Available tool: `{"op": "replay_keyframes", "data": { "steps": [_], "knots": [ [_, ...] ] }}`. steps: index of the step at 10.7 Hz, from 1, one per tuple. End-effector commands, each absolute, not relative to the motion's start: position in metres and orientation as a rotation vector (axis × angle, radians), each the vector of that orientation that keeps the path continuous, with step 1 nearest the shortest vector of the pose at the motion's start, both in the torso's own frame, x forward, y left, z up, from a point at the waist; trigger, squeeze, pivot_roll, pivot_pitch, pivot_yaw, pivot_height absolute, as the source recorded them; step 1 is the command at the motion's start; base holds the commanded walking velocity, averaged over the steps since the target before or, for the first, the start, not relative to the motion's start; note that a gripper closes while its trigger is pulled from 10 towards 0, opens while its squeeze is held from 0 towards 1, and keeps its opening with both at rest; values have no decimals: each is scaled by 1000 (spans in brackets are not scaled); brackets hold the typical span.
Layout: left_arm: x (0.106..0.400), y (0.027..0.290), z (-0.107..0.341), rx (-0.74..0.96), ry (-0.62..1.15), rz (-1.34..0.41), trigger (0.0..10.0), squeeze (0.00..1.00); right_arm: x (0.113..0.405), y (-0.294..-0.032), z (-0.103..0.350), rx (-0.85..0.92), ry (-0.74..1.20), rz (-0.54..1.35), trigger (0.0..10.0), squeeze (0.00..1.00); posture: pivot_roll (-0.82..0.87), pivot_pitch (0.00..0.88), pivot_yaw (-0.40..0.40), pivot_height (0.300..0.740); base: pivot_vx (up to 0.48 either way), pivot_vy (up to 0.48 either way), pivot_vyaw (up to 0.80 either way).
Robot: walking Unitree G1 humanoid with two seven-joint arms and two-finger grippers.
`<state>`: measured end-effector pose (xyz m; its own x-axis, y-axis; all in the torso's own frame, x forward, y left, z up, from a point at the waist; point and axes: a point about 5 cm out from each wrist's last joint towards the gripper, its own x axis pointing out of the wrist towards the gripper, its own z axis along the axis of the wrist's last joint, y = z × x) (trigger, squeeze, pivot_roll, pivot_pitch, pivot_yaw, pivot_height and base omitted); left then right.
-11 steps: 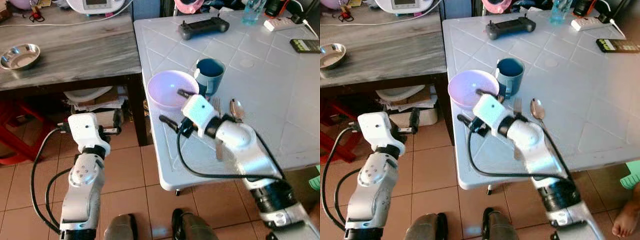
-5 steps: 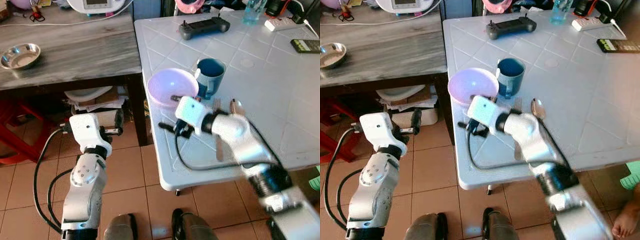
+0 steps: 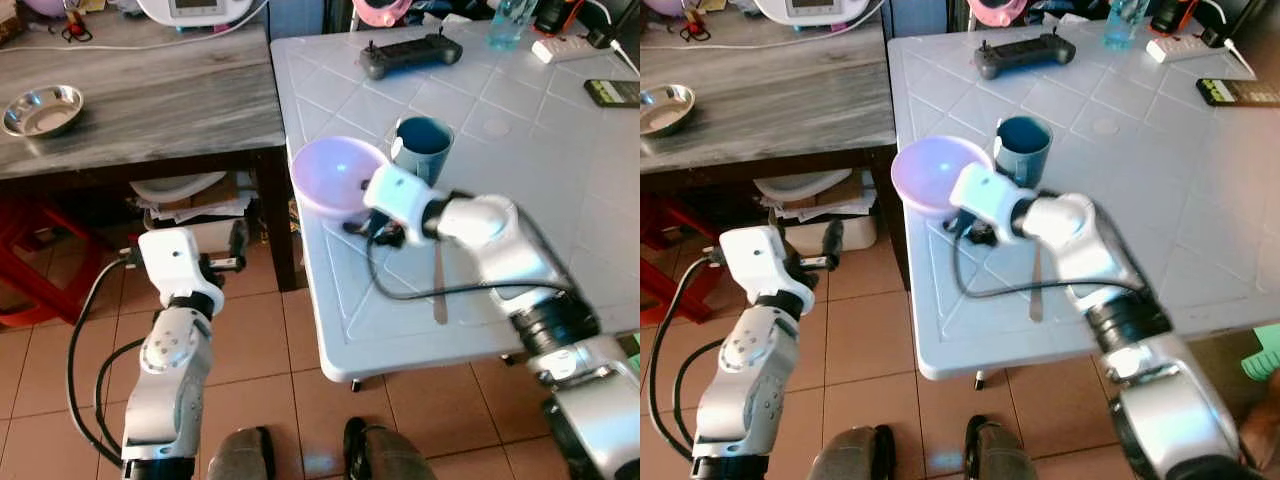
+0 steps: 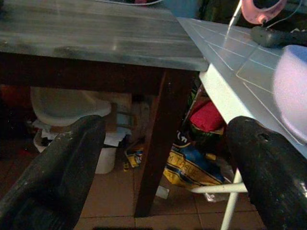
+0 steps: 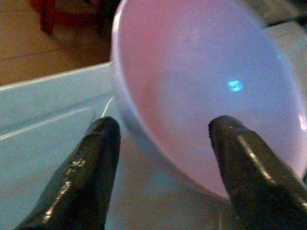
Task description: Setting the table
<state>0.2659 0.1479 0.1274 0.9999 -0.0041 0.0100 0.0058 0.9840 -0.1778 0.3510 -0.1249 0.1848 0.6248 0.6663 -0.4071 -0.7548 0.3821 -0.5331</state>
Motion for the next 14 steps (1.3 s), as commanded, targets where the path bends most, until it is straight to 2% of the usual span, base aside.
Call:
{"op": "replay_keyframes", "data": {
  "steps": [1, 6, 14],
  "knots": [
    [264, 148, 123, -178, 13, -12, 10000, 0, 353, -128, 186, -766, 160, 919, 0, 0, 12, 176, 33, 740, 0, 0, 0],
    [264, 148, 123, -170, 14, -10, 10000, 0, 355, -139, 181, -920, 166, 937, 0, 0, 14, 177, 33, 740, 0, 0, 0],
    [266, 148, 123, -161, 20, 3, 10000, 0, 358, -135, 190, -957, 11, 880, 0, 0, 15, 175, 33, 740, 0, 0, 0]
  ]
}}
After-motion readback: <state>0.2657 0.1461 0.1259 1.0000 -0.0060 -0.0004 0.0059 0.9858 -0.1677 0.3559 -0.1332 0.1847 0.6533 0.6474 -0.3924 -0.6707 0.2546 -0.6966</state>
